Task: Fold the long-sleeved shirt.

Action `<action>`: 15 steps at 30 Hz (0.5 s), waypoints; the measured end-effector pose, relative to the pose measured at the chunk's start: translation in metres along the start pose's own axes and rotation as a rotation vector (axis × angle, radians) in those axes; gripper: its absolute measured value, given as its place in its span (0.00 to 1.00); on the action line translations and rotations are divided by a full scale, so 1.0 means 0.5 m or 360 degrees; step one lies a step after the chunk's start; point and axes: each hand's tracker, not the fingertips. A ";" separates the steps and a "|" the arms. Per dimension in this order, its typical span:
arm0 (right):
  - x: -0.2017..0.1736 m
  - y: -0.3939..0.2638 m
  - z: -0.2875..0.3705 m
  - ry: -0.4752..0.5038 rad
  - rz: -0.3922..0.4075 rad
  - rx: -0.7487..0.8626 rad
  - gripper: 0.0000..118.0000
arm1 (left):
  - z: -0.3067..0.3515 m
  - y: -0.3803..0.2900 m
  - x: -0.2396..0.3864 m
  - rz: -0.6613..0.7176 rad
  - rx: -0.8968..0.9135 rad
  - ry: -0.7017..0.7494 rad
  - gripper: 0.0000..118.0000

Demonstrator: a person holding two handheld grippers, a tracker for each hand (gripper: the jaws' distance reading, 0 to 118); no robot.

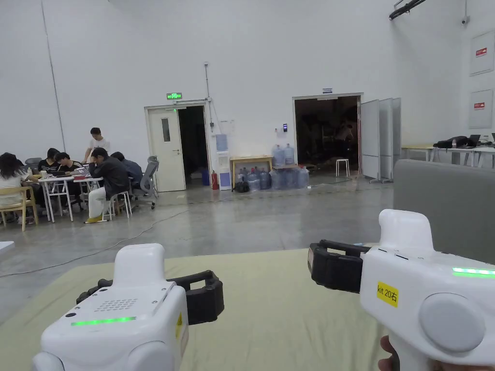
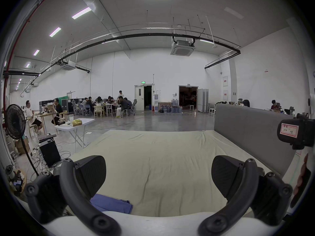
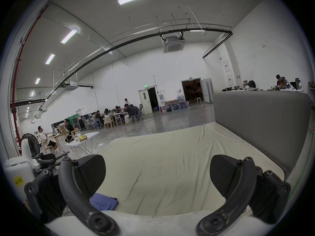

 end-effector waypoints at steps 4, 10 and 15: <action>-0.004 -0.001 -0.001 -0.0022 0.0036 0.0009 1.00 | 0.000 0.002 0.005 -0.0014 0.0001 -0.0005 1.00; -0.003 -0.001 0.000 0.0025 -0.0016 -0.0004 1.00 | 0.000 0.004 0.011 -0.0023 -0.0003 -0.0016 1.00; -0.010 0.003 -0.007 0.0005 -0.0006 -0.0022 1.00 | -0.002 0.005 0.018 -0.0036 -0.0009 -0.0027 1.00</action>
